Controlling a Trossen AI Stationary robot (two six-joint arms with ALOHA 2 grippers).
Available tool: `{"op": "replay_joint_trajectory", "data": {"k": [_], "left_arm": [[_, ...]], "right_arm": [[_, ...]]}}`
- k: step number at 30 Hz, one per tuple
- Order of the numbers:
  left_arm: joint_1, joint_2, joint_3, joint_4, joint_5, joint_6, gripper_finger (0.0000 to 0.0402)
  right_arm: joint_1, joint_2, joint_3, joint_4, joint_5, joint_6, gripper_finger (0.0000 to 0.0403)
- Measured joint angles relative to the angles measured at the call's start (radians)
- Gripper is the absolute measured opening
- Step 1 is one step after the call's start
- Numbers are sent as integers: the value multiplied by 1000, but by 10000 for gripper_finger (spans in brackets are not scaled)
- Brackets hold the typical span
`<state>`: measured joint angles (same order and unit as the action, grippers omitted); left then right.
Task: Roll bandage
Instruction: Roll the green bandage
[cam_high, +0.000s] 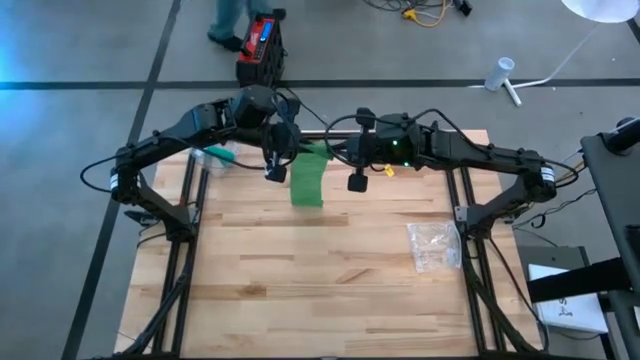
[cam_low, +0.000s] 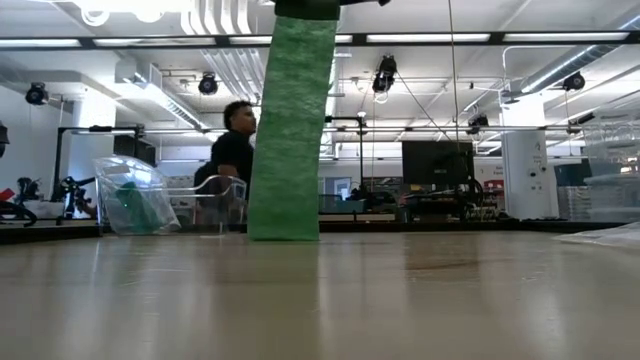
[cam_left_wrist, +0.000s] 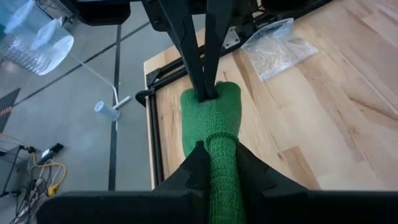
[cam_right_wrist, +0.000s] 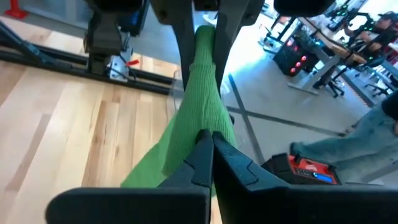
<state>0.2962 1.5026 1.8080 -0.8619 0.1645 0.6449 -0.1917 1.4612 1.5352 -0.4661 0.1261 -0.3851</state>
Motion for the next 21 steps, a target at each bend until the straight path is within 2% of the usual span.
{"op": "replay_joint_trajectory", "data": {"k": [4, 8, 13, 21], "left_arm": [[0, 0, 0, 10, -5, 0, 26], [-2, 7, -13, 34, -55, 5, 29], [-6, 22, -53, 50, -70, 51, 25], [-38, 34, -67, 86, -17, 159, 24]], "right_arm": [[0, -16, -3, -6, 4, -7, 0], [-2, -52, -9, 3, 17, -41, 0], [-5, -89, -9, 120, 3, -52, 0], [-5, -15, -10, 99, -19, -194, 28]]}}
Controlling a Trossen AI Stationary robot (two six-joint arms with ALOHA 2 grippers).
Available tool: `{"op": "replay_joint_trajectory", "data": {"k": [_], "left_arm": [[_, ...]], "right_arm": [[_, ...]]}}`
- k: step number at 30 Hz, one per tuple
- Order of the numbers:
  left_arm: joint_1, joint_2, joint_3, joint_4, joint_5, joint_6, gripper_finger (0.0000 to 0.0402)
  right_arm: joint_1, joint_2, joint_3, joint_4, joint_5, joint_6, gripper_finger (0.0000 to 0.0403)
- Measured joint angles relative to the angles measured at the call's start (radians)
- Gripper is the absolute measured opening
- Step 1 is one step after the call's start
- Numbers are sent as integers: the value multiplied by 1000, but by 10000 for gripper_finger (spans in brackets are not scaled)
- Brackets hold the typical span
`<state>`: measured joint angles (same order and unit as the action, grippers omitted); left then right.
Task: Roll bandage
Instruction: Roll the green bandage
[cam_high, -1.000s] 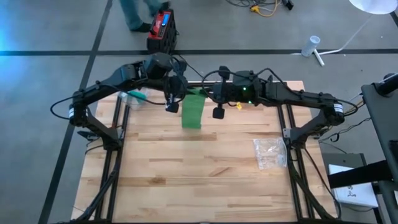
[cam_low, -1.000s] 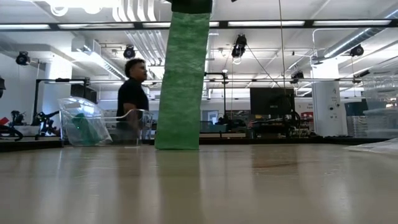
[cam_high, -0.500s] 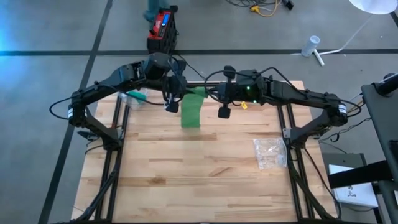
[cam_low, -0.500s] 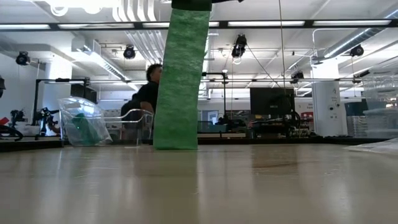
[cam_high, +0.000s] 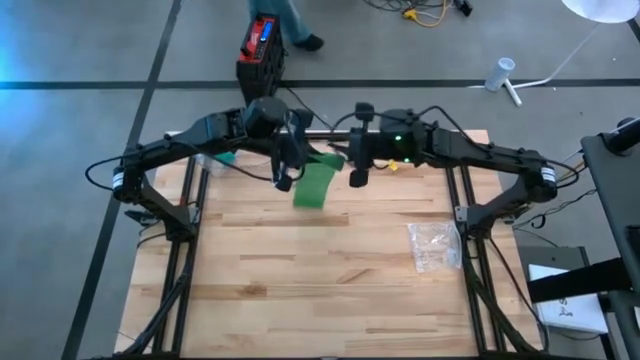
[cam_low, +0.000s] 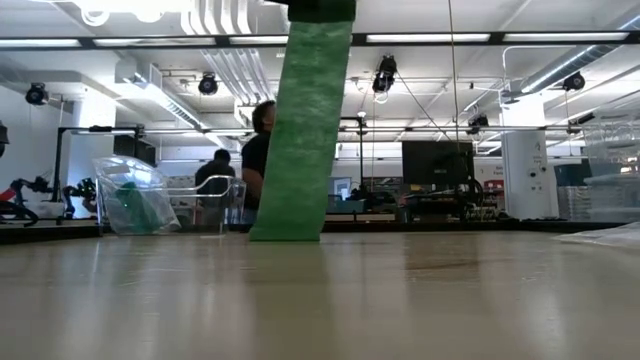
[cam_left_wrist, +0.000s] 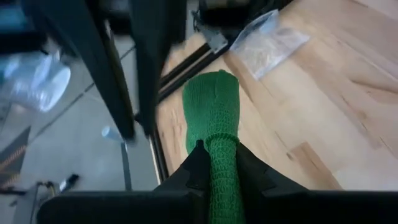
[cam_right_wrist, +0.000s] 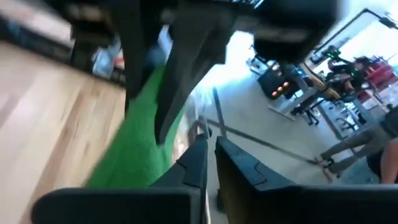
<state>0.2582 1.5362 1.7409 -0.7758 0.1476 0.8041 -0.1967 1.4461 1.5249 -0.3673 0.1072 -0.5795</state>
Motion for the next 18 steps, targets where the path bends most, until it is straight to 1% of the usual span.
{"op": "replay_joint_trajectory", "data": {"k": [3, 6, 10, 13, 15, 18], "left_arm": [[-14, -4, 0, 9, 0, 7, 26], [-19, -17, -2, -1, 1, -3, 27], [-11, -38, -2, 2, 1, -31, 24], [-5, -50, -2, 7, 0, -34, 26], [-5, -50, -2, 8, -3, -33, 28], [-8, -46, -2, -8, 4, -32, 25]], "right_arm": [[2, 25, 0, -57, -3, -80, 38], [17, 35, 0, -105, -2, -117, 38], [50, 28, 2, -173, 2, -137, 19], [72, 16, 2, -178, 10, -139, 4], [76, 2, 2, -177, 79, -139, 3], [74, -12, 2, -169, 224, -169, 7]]}}
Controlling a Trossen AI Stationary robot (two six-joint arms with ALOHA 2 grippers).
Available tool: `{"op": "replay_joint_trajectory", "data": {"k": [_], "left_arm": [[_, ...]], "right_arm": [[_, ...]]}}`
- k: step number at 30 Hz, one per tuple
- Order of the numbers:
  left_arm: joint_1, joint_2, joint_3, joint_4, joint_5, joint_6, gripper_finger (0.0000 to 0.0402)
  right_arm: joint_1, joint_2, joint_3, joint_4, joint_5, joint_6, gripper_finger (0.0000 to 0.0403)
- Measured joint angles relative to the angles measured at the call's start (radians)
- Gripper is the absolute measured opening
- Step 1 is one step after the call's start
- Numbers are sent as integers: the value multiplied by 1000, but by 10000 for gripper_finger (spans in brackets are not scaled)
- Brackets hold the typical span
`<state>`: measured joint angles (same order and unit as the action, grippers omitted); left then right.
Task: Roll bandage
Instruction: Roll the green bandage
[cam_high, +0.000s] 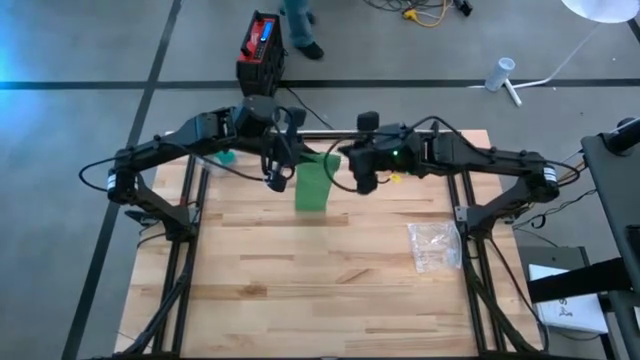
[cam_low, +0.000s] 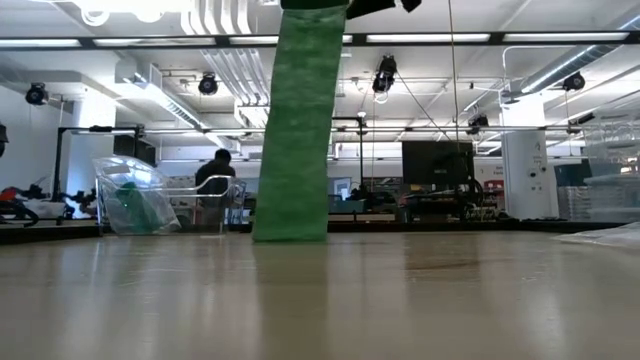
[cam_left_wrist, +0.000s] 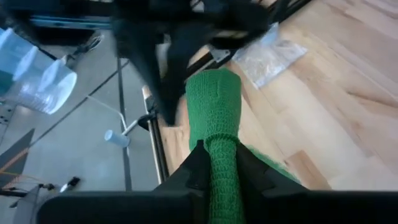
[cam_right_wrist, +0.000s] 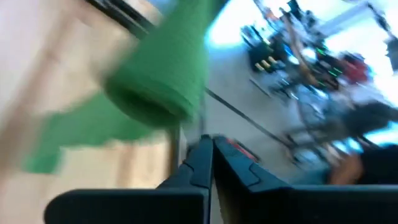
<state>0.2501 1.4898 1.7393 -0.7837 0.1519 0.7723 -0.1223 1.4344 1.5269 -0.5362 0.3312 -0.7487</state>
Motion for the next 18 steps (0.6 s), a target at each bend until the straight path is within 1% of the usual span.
{"op": "replay_joint_trajectory", "data": {"k": [3, 5, 7, 11, 12, 15, 18], "left_arm": [[-3, 3, 0, -6, 47, -2, 25], [-6, 4, 0, -11, 64, -3, 28], [-9, 4, 0, -11, 68, -3, 29], [-11, 13, 0, -11, 68, -7, 25], [-11, 14, -1, -12, 68, -12, 25], [-12, 13, -1, -15, 68, -22, 28], [-12, 5, -3, -20, 71, -30, 26]], "right_arm": [[-5, -6, 0, 10, 62, -42, 9], [-3, -7, 0, 43, 52, -70, 8], [-2, -7, 0, 89, -14, -91, 8], [-2, -2, 0, 138, -268, -102, 9], [-2, 1, 0, 137, -306, -99, 8], [3, 2, -5, 131, -331, -92, 7], [15, 0, -12, 113, -326, -74, 7]]}}
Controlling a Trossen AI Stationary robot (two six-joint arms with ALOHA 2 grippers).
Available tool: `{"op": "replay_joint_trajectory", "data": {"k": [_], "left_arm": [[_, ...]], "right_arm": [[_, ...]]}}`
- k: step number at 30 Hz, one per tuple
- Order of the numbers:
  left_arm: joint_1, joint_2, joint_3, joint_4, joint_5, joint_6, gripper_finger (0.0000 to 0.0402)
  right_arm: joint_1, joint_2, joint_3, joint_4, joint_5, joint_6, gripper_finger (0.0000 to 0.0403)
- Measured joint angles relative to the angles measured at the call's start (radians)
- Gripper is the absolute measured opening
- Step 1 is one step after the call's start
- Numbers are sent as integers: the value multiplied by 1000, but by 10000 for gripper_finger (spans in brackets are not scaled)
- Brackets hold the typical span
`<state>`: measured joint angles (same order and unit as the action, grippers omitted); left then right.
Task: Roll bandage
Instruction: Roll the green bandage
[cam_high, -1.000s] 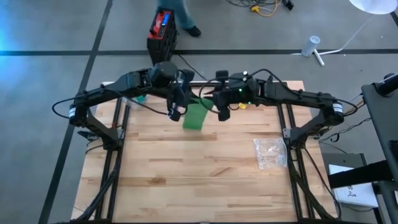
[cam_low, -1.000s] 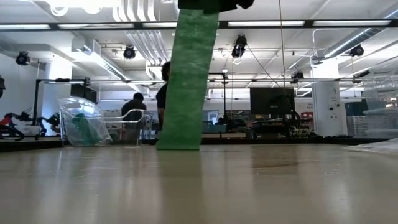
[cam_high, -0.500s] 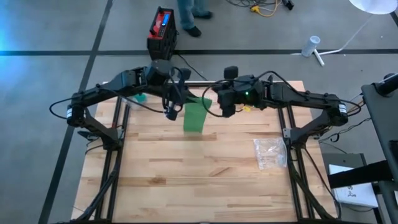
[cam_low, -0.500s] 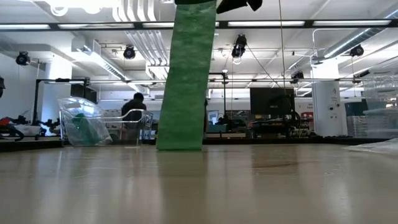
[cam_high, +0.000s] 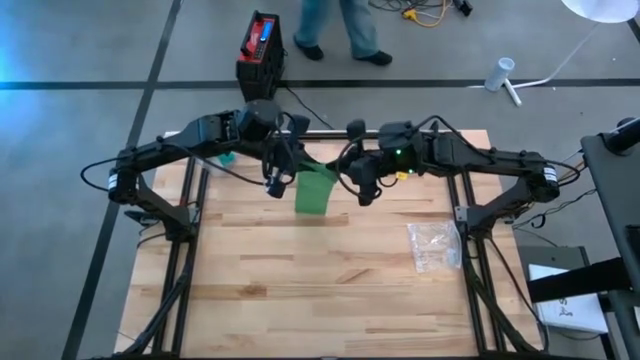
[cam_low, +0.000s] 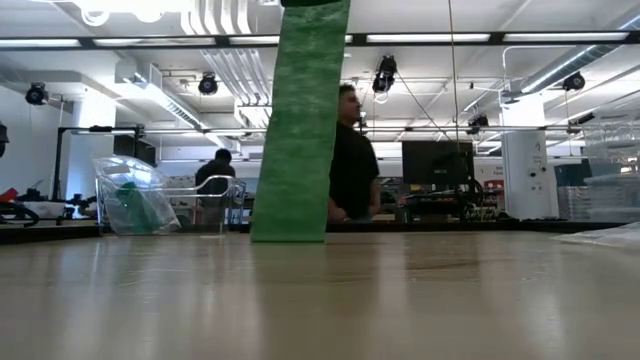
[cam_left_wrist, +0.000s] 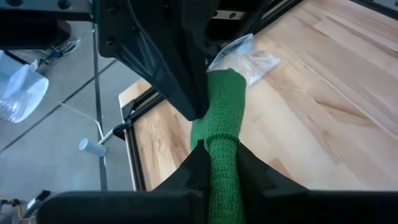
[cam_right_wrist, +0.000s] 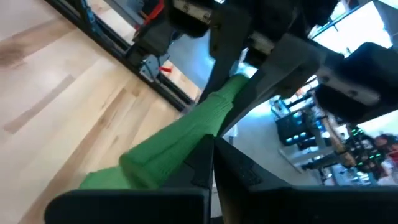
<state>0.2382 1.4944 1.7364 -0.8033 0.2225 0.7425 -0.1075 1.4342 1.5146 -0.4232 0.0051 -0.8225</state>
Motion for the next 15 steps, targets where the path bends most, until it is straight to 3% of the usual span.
{"op": "replay_joint_trajectory", "data": {"k": [10, 15], "left_arm": [[0, -24, -1, -9, 6, 0, 25], [2, -27, 2, -9, -5, -20, 26]], "right_arm": [[18, -14, -3, -97, 6, 61, 7], [23, -45, -5, -79, 135, 76, 15]]}}
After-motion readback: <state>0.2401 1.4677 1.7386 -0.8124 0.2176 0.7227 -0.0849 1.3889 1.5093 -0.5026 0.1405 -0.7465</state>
